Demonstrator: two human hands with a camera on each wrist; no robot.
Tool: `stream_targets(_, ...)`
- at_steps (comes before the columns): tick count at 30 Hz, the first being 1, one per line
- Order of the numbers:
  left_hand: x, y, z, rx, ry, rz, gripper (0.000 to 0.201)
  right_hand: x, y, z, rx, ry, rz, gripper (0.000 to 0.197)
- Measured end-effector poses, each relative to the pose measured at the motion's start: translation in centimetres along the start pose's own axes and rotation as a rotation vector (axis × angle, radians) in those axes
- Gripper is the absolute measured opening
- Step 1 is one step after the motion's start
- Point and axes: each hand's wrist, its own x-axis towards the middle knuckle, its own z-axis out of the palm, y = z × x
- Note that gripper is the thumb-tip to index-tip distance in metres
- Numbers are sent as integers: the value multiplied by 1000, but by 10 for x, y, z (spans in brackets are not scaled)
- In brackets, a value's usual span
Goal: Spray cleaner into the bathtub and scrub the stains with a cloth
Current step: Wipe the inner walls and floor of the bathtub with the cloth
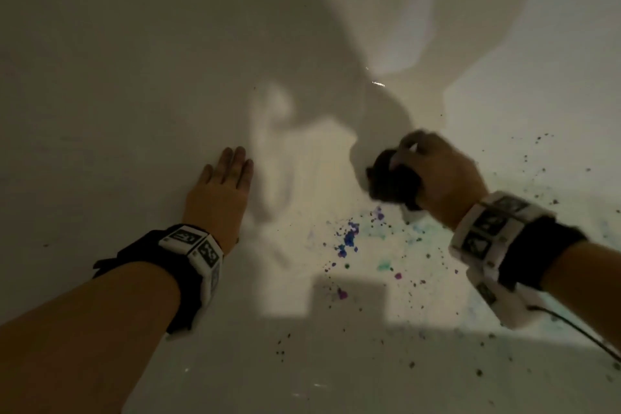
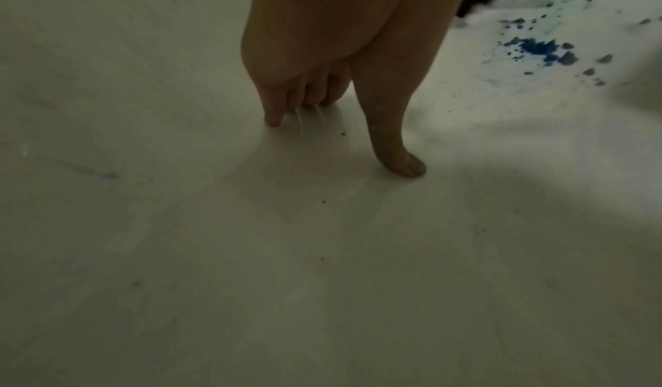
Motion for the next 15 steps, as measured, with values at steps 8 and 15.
stream_targets(8, 2, 5, -2, -34, 20, -11, 88, 73, 43, -17, 259, 209, 366, 38)
stream_targets(15, 3, 2, 3, -20, 22, 4, 97, -5, -18, 57, -64, -136, -72, 56)
